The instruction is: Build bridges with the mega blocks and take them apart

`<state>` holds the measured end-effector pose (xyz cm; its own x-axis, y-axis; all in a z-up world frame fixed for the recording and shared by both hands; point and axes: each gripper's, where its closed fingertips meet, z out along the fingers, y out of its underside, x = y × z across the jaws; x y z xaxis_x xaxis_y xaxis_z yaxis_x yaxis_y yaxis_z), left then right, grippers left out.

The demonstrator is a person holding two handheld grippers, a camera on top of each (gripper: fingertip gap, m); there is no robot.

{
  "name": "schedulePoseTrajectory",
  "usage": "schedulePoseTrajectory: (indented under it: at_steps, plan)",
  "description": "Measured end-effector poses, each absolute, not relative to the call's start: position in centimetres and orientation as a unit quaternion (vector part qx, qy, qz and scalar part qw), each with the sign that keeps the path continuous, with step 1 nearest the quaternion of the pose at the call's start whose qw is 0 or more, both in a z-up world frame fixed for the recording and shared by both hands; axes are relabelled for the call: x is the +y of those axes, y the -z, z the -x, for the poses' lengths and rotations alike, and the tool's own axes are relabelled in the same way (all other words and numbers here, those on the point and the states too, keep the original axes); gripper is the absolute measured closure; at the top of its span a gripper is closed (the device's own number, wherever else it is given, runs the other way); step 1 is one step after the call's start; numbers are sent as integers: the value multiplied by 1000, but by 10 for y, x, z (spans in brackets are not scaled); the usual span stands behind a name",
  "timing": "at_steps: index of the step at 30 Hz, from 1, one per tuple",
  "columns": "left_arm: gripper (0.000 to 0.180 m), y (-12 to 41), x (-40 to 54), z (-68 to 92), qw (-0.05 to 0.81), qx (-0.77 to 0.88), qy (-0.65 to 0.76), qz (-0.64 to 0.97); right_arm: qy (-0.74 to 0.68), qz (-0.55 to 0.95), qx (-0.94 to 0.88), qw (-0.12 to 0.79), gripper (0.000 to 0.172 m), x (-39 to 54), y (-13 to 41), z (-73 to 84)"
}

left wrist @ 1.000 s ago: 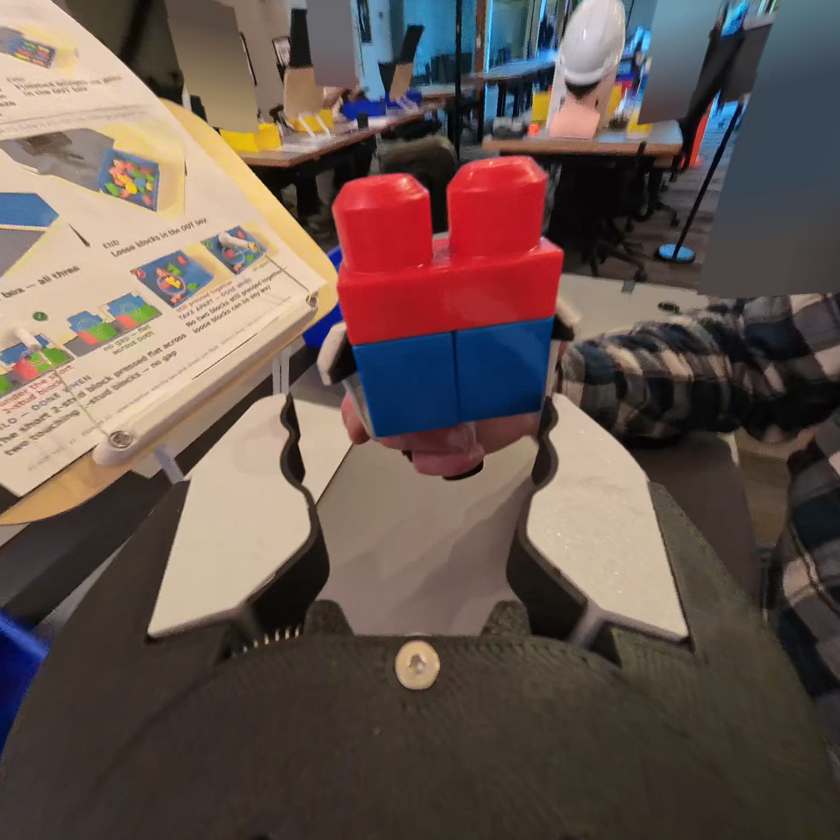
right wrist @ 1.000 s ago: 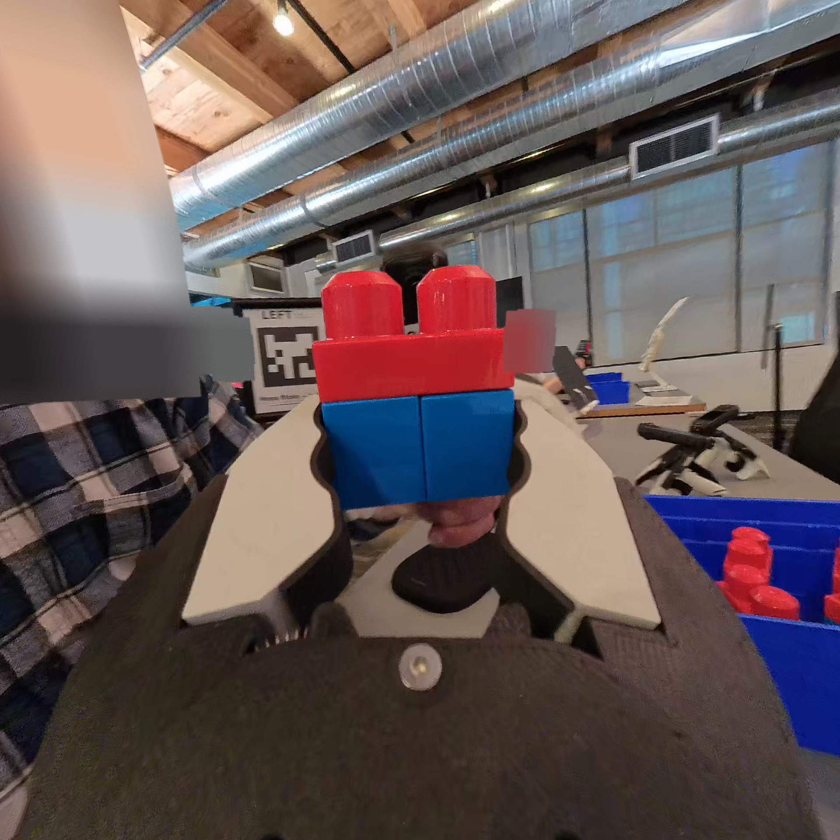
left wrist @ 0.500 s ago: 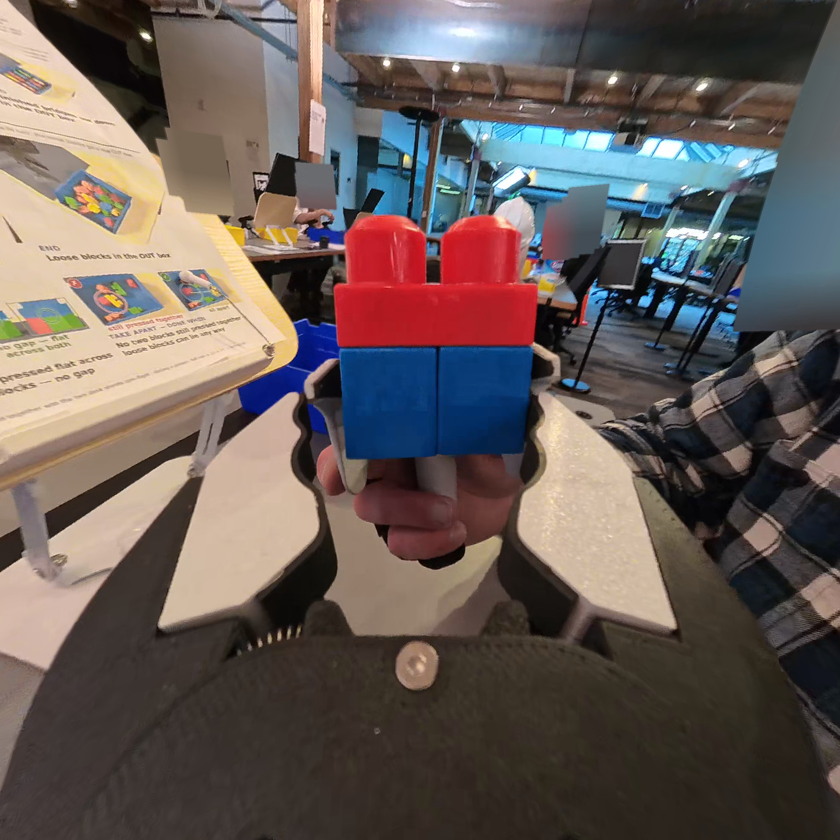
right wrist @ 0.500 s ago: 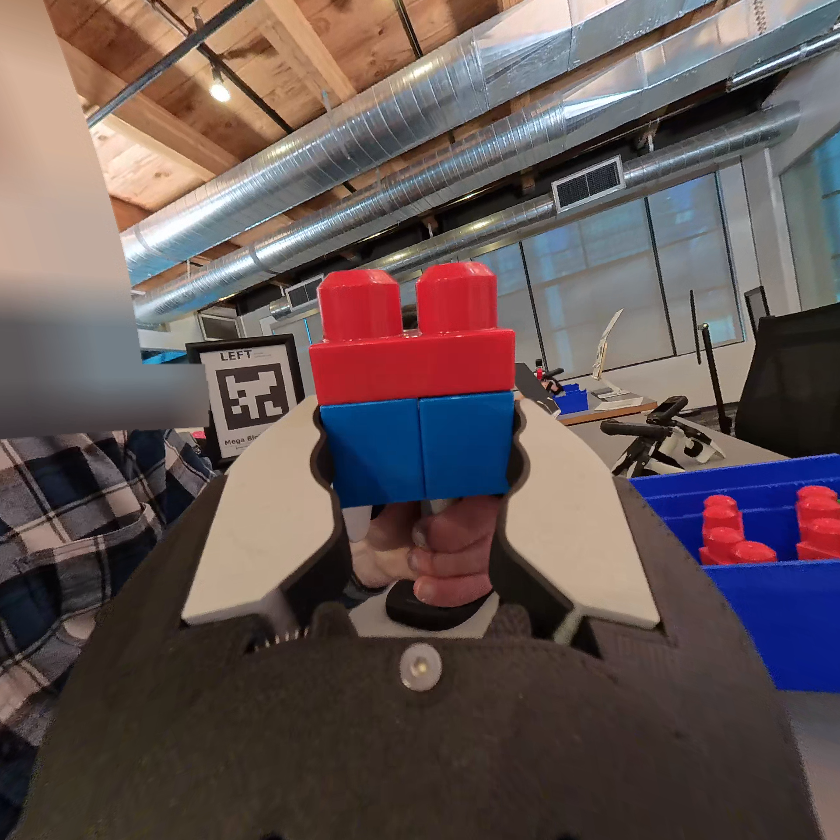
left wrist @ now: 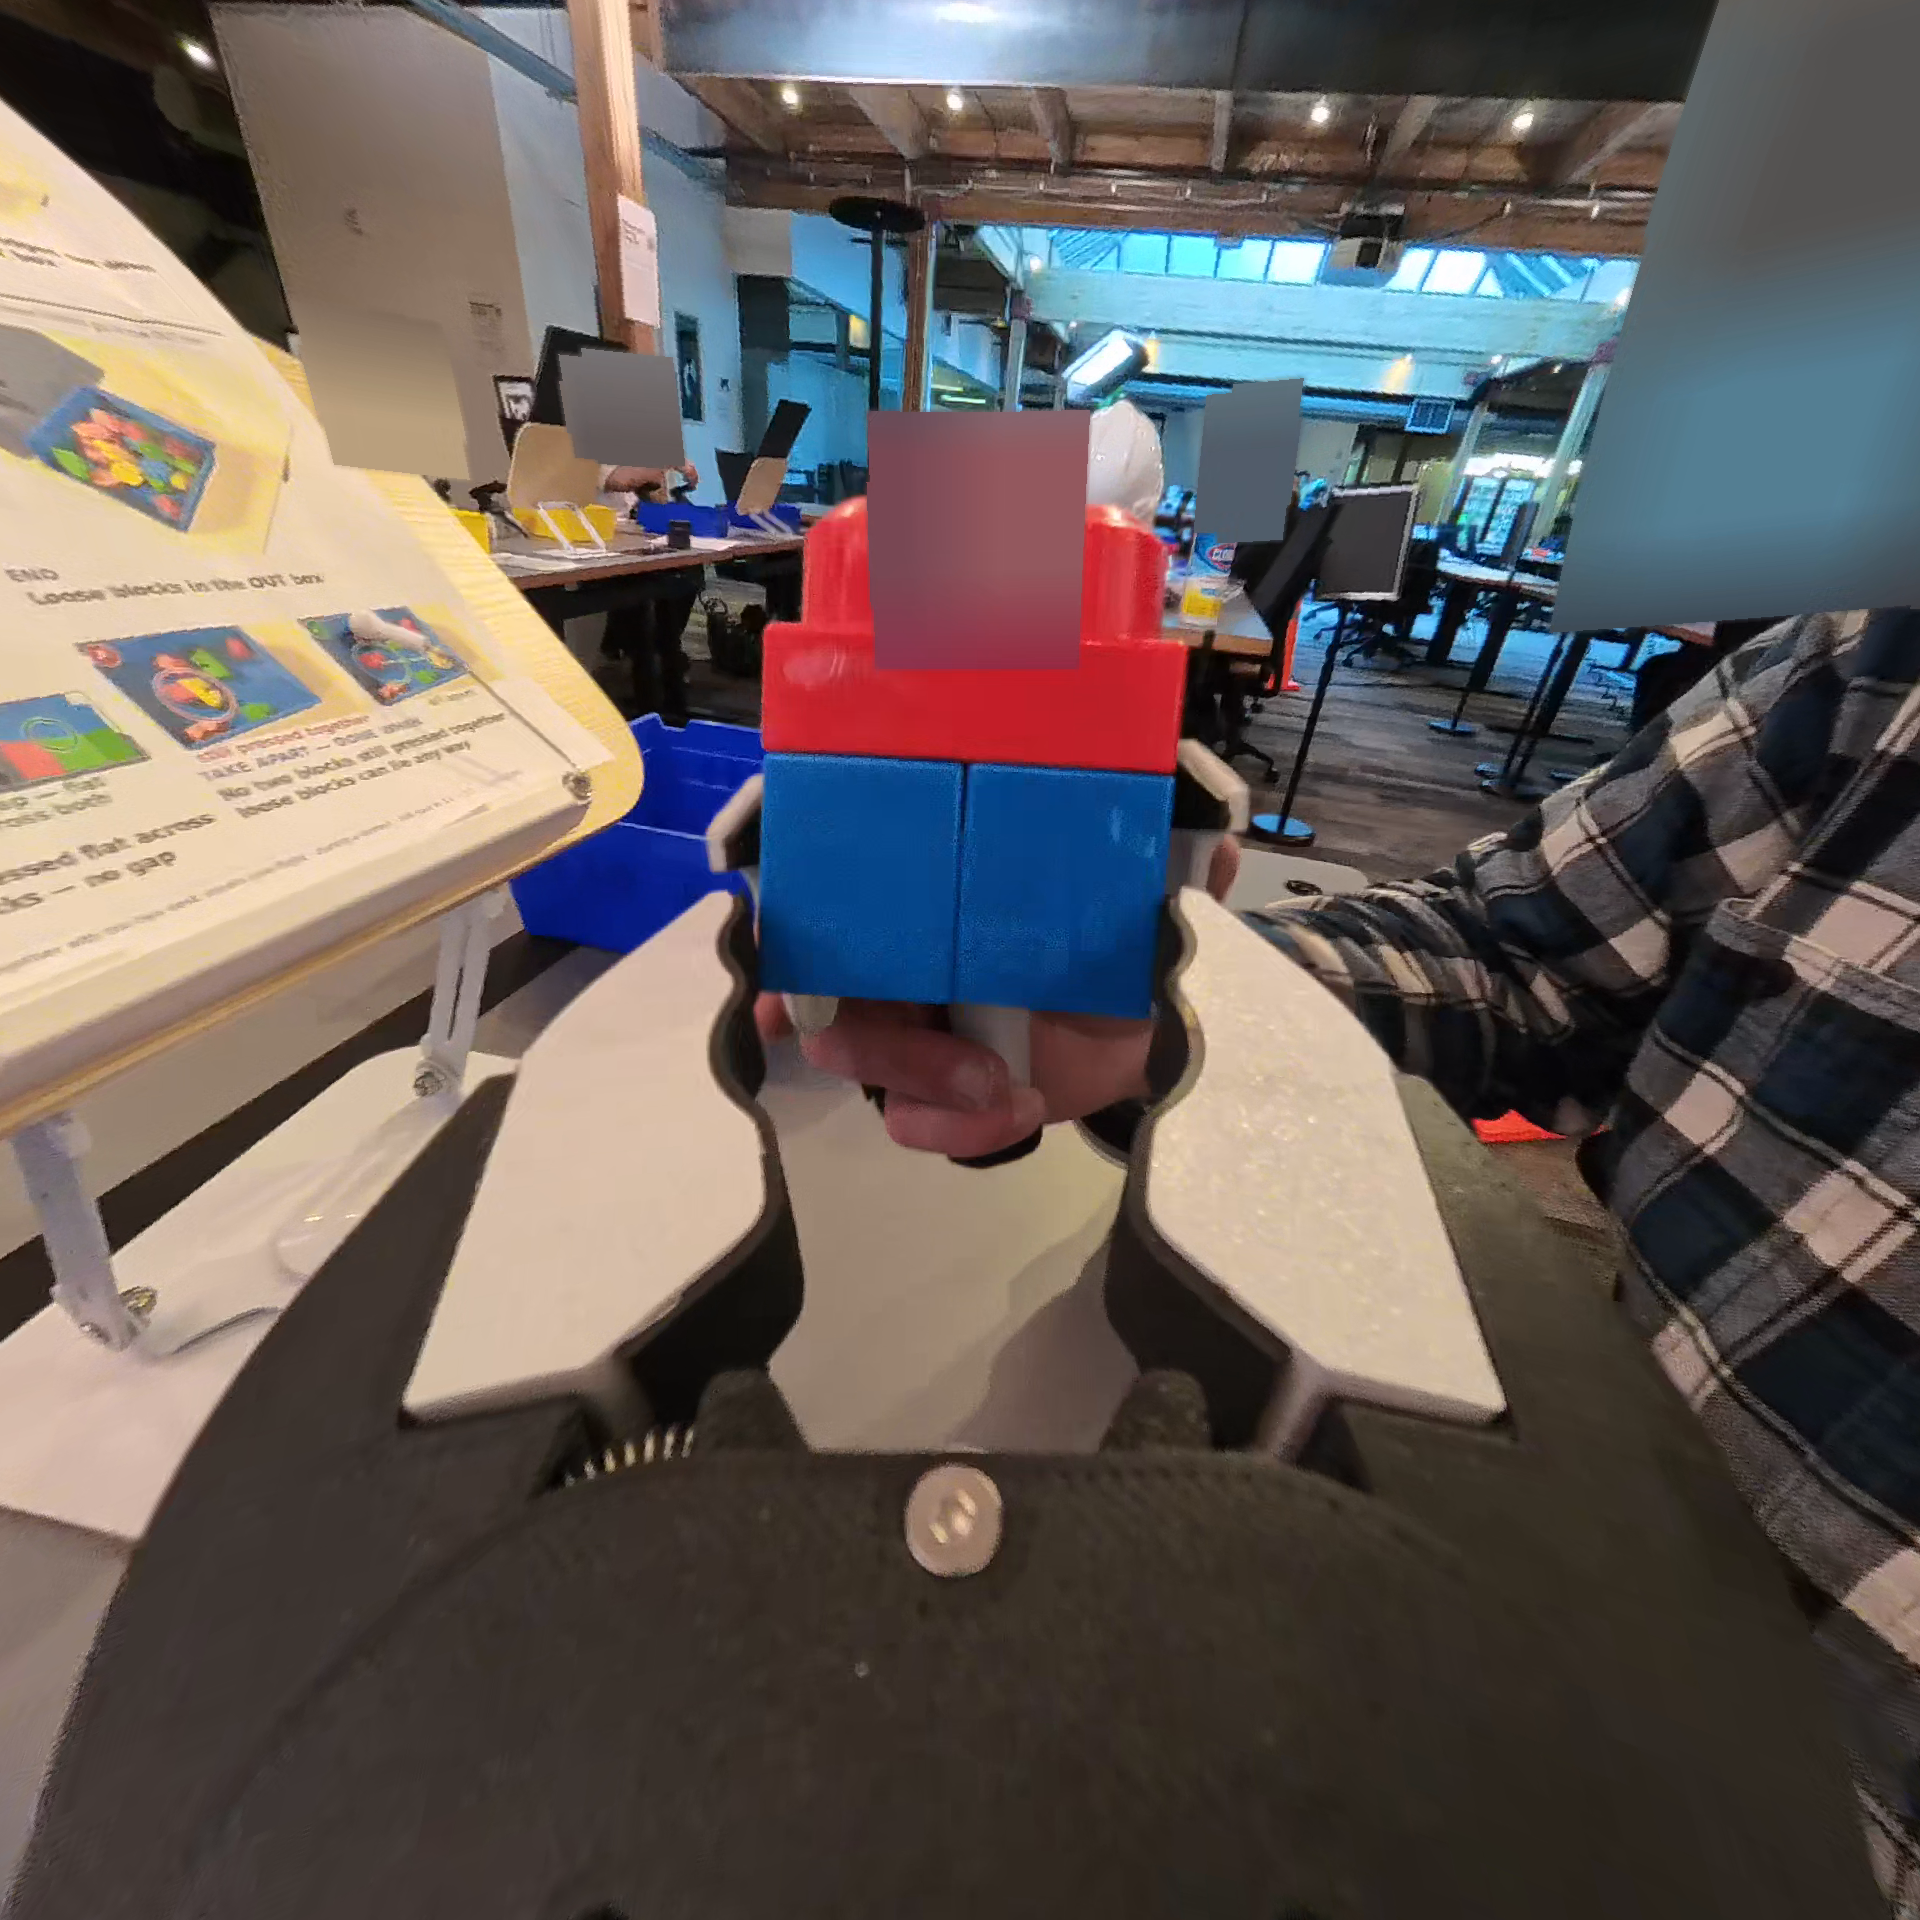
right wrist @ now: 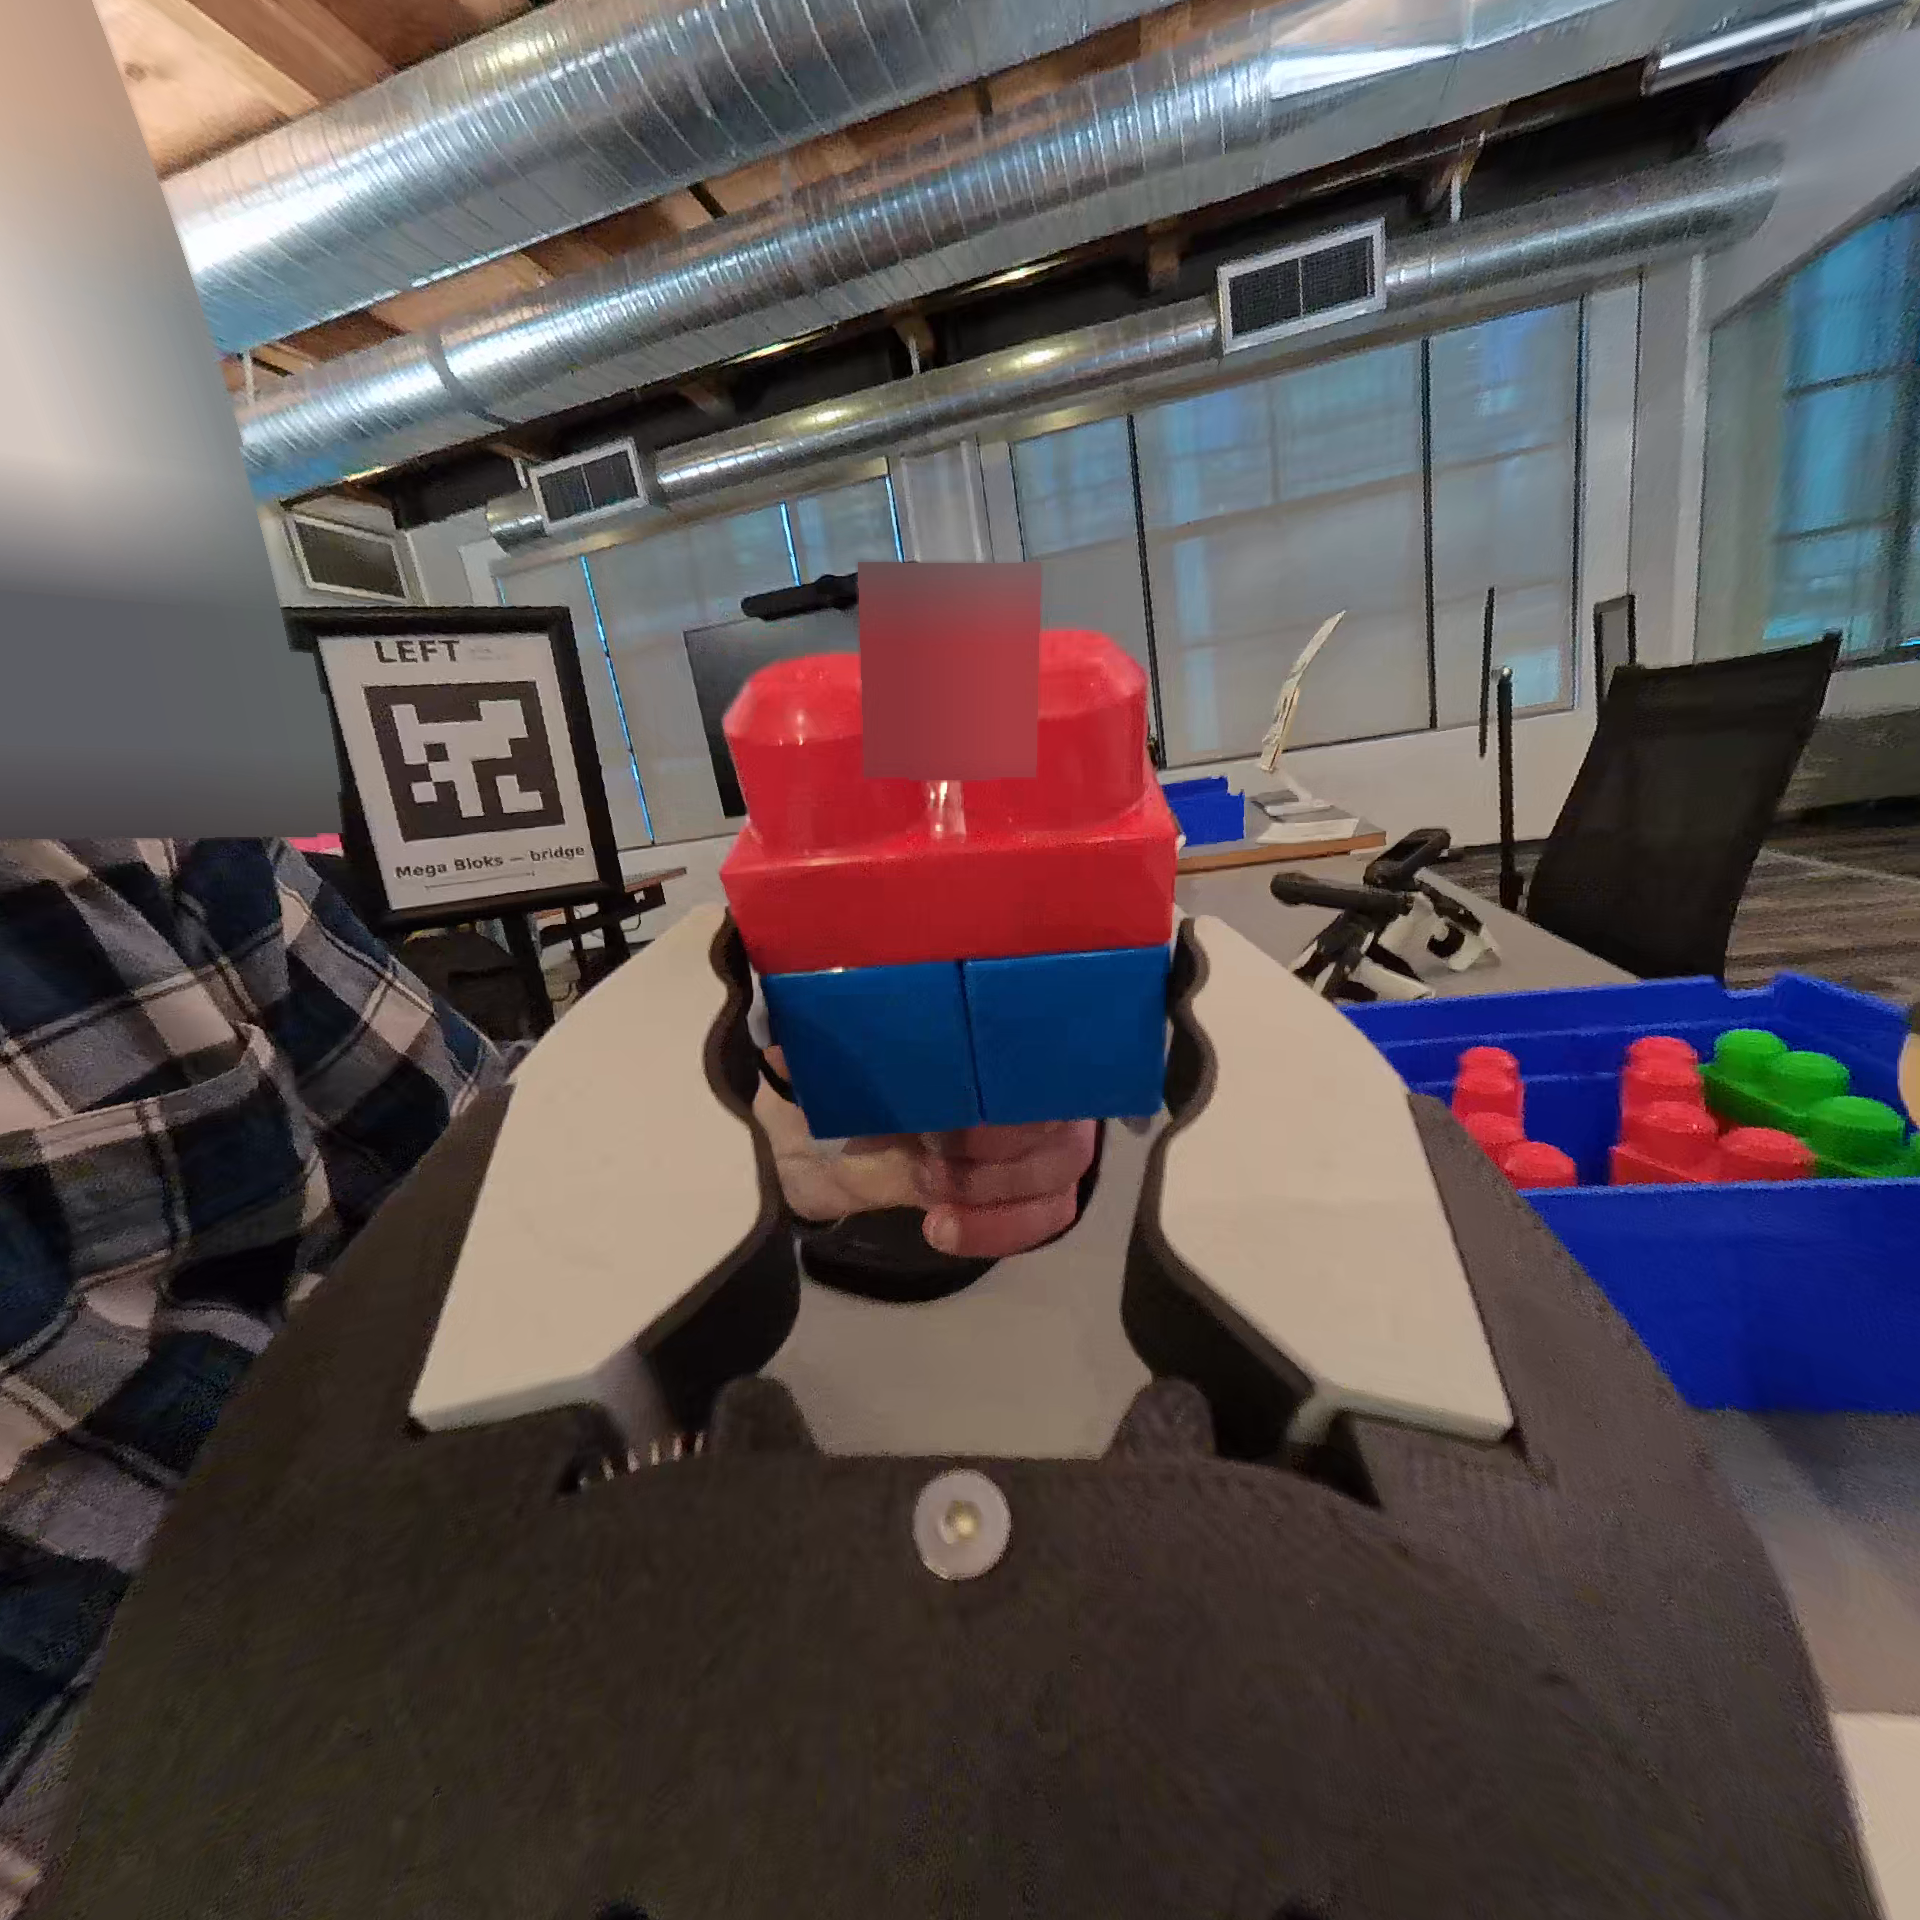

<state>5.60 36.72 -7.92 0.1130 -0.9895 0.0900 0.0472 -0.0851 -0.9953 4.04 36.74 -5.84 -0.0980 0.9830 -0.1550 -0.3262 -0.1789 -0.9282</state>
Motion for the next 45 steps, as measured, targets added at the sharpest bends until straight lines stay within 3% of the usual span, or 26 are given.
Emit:
schedulePoseTrajectory:
  at_steps: [8, 11, 14, 29, 31, 37, 41, 45]
  plan:
    - [107, 78, 365, -61, 533, 458, 478, 527, -642, 420, -410, 494, 95, 363, 53, -42]
    - [90, 86, 367, -71, 537, 460, 458, 540, -676, 398, -379, 491, 95, 361, 51, -40]
    - [105, 87, 361, -74, 541, 472, 451, 530, -681, 390, -362, 502, 96, 362, 52, -40]
    - [106, 97, 364, -66, 515, 514, 406, 553, -634, 452, -392, 490, 91, 368, 65, -48]
    - [106, 104, 378, -58, 527, 516, 346, 580, -592, 513, -395, 481, 88, 379, 72, -52]
    - [106, 132, 411, -46, 542, 534, 108, 640, -431, 665, -408, 453, 100, 393, 84, -53]
    - [105, 146, 422, -46, 529, 546, -24, 649, -347, 721, -417, 431, 133, 408, 114, -44]
    - [105, 157, 431, -35, 510, 549, -100, 655, -331, 733, -415, 425, 135, 416, 129, -41]
